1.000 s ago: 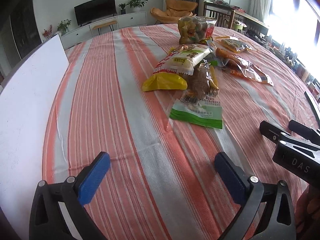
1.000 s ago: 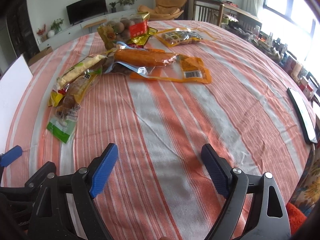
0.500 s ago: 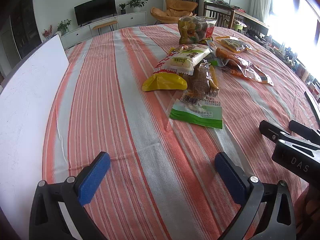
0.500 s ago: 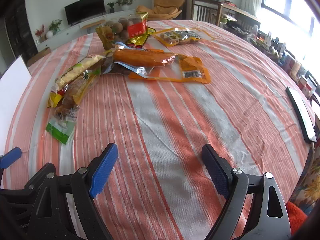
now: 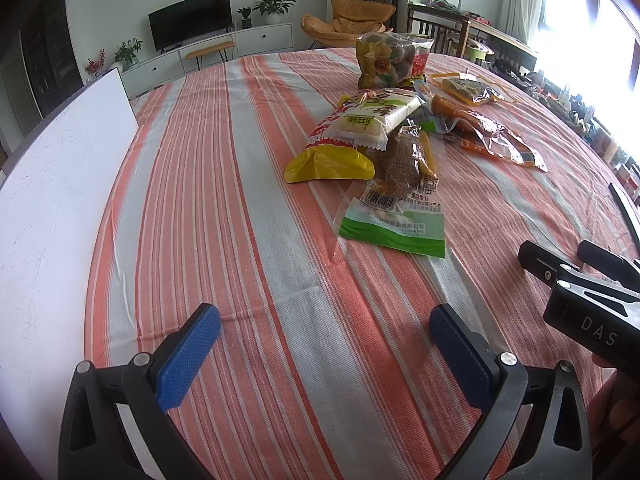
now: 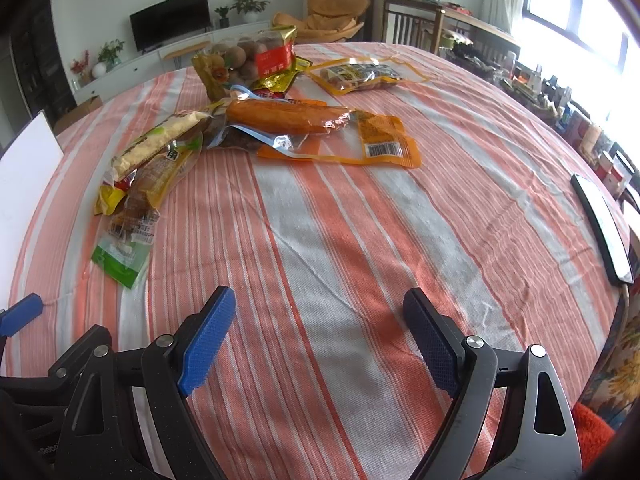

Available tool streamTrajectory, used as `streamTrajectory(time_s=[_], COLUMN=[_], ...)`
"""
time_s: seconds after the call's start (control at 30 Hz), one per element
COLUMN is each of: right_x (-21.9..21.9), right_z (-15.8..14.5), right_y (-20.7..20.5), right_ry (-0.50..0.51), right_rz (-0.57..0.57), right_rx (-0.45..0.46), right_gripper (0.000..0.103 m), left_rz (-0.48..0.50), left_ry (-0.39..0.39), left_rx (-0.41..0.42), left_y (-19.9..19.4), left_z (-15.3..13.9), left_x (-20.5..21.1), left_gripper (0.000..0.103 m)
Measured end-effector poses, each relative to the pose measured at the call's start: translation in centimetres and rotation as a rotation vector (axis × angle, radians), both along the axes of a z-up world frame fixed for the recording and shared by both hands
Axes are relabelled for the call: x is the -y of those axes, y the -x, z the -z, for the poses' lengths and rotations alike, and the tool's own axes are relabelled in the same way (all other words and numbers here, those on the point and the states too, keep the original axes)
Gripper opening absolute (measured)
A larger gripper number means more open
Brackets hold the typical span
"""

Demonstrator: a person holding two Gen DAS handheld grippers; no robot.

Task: Organize snacks

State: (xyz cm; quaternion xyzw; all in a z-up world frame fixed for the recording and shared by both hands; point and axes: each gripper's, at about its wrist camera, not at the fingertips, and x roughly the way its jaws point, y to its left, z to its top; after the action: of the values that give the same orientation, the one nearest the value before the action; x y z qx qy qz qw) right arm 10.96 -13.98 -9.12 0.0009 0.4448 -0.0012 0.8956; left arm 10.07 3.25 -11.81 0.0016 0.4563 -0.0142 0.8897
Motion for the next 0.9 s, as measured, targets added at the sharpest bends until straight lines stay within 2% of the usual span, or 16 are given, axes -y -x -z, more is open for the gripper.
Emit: streamTrajectory(time_s=[0.67, 0.87, 0.9], right_x=[0.0, 1.5, 2.0], right_z=[0.0, 0.0, 0.1], right_y=[-0.2, -4.1, -4.7], right_ry=[-0.002, 0.0, -0.002], right_rz=[0.003, 0.01, 0.019], right_rx=[-0.003, 0.002, 0.0], right_gripper=[0.088, 0.089, 0.093], left_rz=[0.0, 0.0, 0.0], left_ry=[0.0, 0.0, 0.0], left_rx=[0.0, 0.0, 0.0], left_y=[0.0, 0.0, 0.0], left_z=[0.0, 0.0, 0.0], left_x=[0.0, 0.0, 0.0], left_gripper=[0.103, 0.103, 0.103])
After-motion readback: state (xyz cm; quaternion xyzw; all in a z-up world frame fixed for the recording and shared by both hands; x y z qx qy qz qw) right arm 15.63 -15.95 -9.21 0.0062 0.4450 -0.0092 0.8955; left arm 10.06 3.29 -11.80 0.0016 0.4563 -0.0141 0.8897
